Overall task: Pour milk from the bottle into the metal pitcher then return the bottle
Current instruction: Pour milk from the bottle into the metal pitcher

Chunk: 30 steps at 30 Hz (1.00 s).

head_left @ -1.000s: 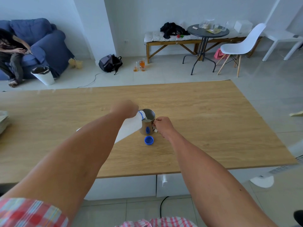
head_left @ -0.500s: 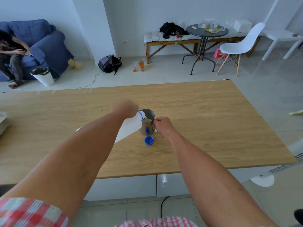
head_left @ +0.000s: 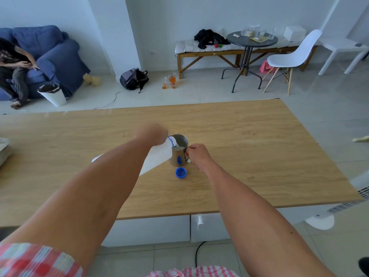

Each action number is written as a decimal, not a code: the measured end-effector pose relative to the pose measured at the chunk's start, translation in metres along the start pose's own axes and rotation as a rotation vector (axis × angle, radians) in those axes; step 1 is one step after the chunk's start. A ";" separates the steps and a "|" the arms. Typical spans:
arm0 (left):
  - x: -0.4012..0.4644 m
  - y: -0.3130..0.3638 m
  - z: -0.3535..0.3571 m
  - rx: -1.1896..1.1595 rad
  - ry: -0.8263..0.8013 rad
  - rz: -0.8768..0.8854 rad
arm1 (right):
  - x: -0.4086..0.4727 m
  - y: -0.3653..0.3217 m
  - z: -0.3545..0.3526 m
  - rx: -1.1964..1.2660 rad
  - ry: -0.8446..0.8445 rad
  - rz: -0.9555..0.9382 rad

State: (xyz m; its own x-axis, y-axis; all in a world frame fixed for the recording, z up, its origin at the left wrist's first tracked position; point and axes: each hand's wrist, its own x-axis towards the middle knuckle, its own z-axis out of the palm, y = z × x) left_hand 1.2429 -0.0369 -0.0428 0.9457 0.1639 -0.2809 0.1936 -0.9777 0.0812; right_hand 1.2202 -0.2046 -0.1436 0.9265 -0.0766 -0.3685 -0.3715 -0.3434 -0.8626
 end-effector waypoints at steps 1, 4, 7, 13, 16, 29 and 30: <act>0.000 0.000 0.000 0.000 0.000 -0.001 | 0.000 0.000 0.000 0.000 0.000 0.000; 0.001 0.000 0.000 0.002 0.000 0.003 | -0.001 -0.001 -0.001 -0.009 -0.002 -0.001; 0.001 0.000 -0.001 0.006 -0.001 0.007 | -0.003 -0.001 -0.001 0.014 -0.010 0.003; 0.001 0.000 -0.001 0.015 -0.012 0.009 | -0.005 -0.002 -0.002 0.033 -0.011 0.001; 0.001 0.001 -0.001 0.014 -0.009 0.007 | -0.004 -0.001 -0.001 0.026 -0.008 0.009; -0.001 0.002 -0.003 0.017 -0.015 0.001 | -0.006 -0.003 -0.003 0.011 -0.011 0.007; 0.000 0.002 -0.003 0.019 -0.015 0.001 | -0.005 -0.003 -0.003 0.009 -0.011 0.007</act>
State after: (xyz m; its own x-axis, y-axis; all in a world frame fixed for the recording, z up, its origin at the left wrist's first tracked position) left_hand 1.2436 -0.0383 -0.0394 0.9418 0.1611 -0.2951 0.1876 -0.9802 0.0635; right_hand 1.2166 -0.2059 -0.1379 0.9230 -0.0692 -0.3785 -0.3789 -0.3344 -0.8629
